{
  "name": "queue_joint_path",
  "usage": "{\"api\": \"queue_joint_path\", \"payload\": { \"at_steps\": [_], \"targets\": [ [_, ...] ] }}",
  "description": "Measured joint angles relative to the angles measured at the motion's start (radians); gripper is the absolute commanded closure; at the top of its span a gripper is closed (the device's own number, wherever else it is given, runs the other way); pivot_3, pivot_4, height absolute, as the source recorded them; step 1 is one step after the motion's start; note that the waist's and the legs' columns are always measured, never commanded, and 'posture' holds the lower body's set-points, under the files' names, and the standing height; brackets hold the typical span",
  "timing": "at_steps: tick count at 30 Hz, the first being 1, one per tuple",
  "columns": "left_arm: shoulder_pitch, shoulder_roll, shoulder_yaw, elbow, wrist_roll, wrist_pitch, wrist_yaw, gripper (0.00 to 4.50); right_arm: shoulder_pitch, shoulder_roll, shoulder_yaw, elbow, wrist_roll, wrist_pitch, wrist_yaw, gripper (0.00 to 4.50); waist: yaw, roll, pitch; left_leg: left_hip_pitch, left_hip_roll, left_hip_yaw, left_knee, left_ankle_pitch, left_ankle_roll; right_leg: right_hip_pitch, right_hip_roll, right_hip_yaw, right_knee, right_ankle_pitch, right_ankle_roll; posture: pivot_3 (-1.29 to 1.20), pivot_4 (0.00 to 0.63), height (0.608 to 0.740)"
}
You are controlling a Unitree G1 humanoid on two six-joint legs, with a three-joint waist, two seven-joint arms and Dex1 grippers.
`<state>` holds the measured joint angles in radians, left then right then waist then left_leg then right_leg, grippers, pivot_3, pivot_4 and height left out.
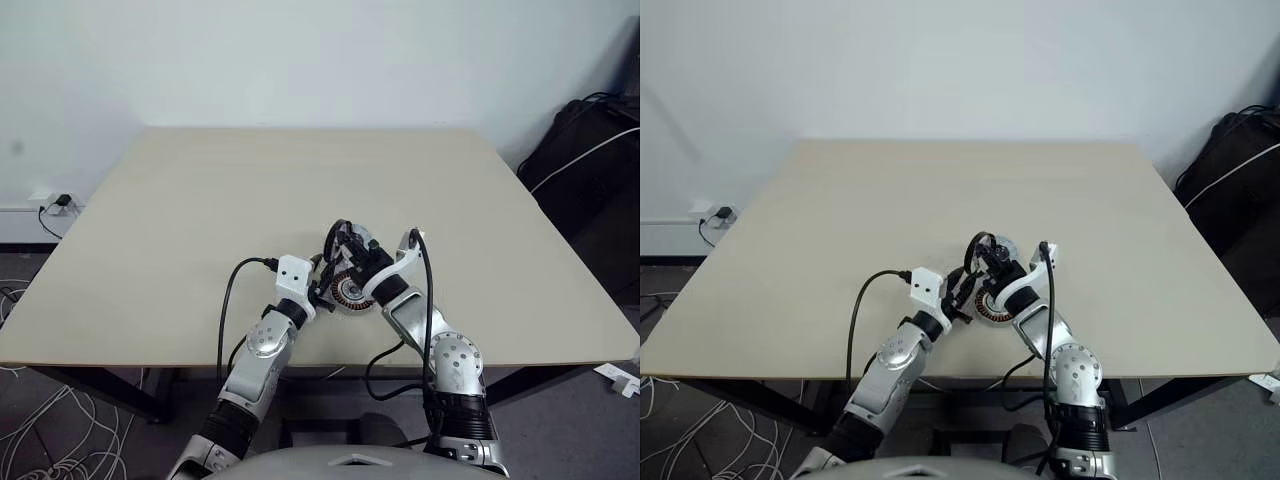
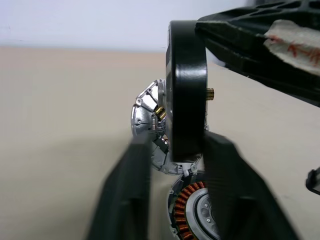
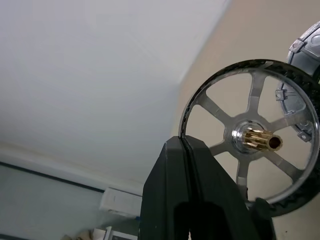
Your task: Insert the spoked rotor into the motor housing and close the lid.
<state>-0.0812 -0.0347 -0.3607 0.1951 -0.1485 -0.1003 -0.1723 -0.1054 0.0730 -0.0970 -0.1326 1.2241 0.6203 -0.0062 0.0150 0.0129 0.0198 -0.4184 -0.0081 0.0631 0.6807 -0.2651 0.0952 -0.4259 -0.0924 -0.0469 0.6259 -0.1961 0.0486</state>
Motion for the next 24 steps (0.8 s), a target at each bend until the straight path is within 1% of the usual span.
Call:
{"api": "queue_joint_path", "payload": {
  "at_steps": [1, 17, 20, 22, 24],
  "targets": [
    [-0.002, 0.0, 0.003, 0.0, -0.001, 0.0, 0.003, 4.17, 0.0, 0.0, 0.0, -0.002, 0.0, 0.0, 0.0, 4.5, 0.0, 0.0, 0.0, 0.0, 0.0, 0.0, 0.0, 0.0, 0.0, 0.0, 0.0, 0.0, 0.0, 0.0, 0.0, 0.0, 0.0, 0.74],
    [-0.009, 0.001, 0.006, 0.005, 0.012, -0.009, 0.029, 4.17, 0.002, -0.003, 0.013, -0.03, -0.023, 0.015, -0.017, 4.5, 0.0, 0.0, 0.0, 0.0, 0.0, 0.0, 0.0, 0.0, 0.0, 0.0, -0.003, 0.0, 0.0, 0.0, 0.0, 0.0, 0.0, 0.74],
    [-0.011, 0.001, 0.008, 0.005, 0.012, -0.016, 0.036, 4.17, 0.02, -0.001, 0.022, -0.058, -0.023, 0.038, -0.015, 3.87, 0.0, 0.0, 0.0, 0.0, 0.0, 0.0, 0.0, 0.0, 0.0, 0.0, -0.003, 0.0, 0.0, 0.0, 0.0, 0.0, 0.0, 0.74],
    [-0.014, 0.001, 0.012, 0.008, 0.012, -0.016, 0.04, 4.17, 0.033, -0.001, 0.045, -0.081, -0.023, 0.059, -0.012, 3.28, 0.0, 0.0, 0.0, 0.0, 0.0, 0.0, 0.0, 0.0, 0.0, 0.0, -0.003, 0.0, 0.0, 0.0, 0.0, 0.0, 0.0, 0.74],
    [-0.014, 0.001, 0.013, 0.01, 0.012, -0.016, 0.04, 4.17, 0.035, -0.002, 0.051, -0.095, -0.023, 0.068, -0.013, 2.55, 0.0, 0.0, 0.0, 0.0, 0.0, 0.0, 0.0, 0.0, 0.0, 0.0, -0.003, 0.0, 0.0, 0.0, 0.0, 0.0, 0.0, 0.74]
  ]
}}
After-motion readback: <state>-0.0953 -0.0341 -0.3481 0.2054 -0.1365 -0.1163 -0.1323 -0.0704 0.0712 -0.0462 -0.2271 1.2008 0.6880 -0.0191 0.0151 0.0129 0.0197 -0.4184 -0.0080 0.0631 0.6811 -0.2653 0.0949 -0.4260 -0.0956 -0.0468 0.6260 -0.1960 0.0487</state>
